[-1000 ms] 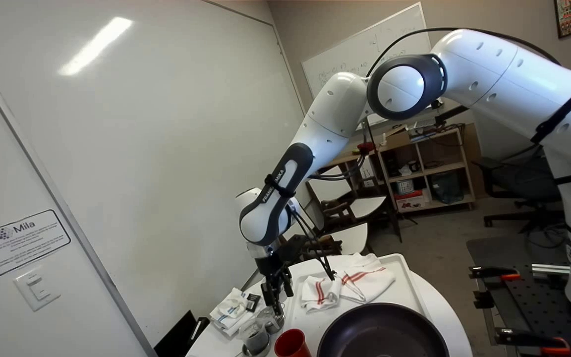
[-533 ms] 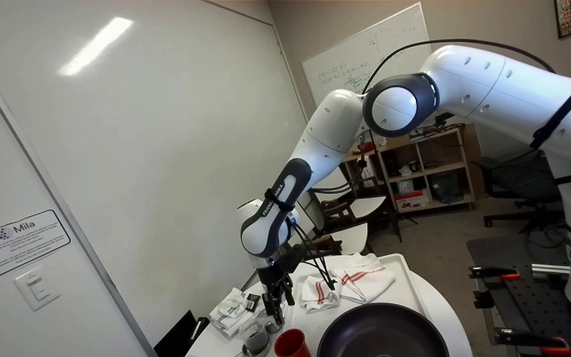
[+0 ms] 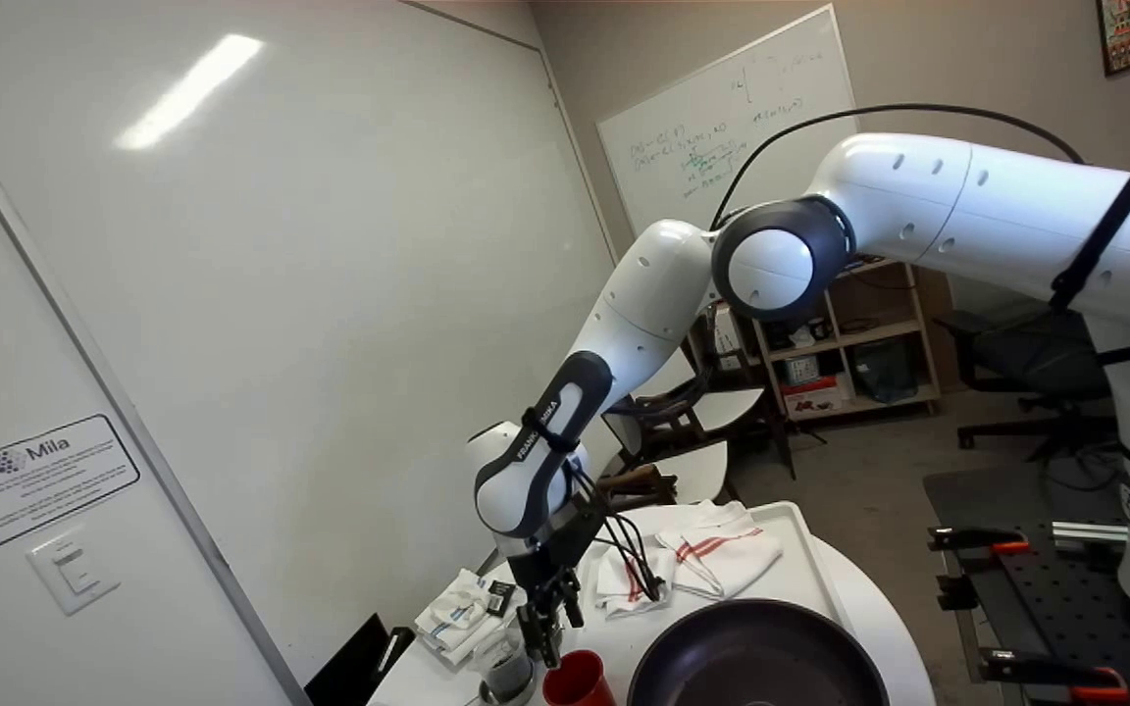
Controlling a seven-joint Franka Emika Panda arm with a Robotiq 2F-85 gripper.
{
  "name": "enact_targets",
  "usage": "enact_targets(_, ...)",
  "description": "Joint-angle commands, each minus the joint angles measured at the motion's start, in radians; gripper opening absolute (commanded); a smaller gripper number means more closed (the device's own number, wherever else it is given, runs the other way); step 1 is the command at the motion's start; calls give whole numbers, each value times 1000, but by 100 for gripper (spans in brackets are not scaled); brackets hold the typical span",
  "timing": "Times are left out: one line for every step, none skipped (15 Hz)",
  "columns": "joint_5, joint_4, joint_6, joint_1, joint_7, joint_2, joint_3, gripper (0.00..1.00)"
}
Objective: Pick the red cup and move it to the bottom of the tray
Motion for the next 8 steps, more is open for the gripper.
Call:
enact_targets(-8, 117, -57, -4, 31, 85, 7, 100)
enact_targets(-8, 130, -63, -4, 34, 96, 7, 100)
enact_targets(-8, 141, -68, -4, 37, 106, 6, 100)
enact_targets(-8, 150, -73, -5, 40, 113, 6, 100)
enact_targets(-8, 161, -77, -5, 42, 121, 5, 100)
enact_targets(-9, 168, -82, -6, 45, 128, 4, 100)
enact_targets(-9, 174, -86, -6, 48, 132, 3, 100)
enact_targets(-10, 180, -92, -7, 51, 138, 1, 100)
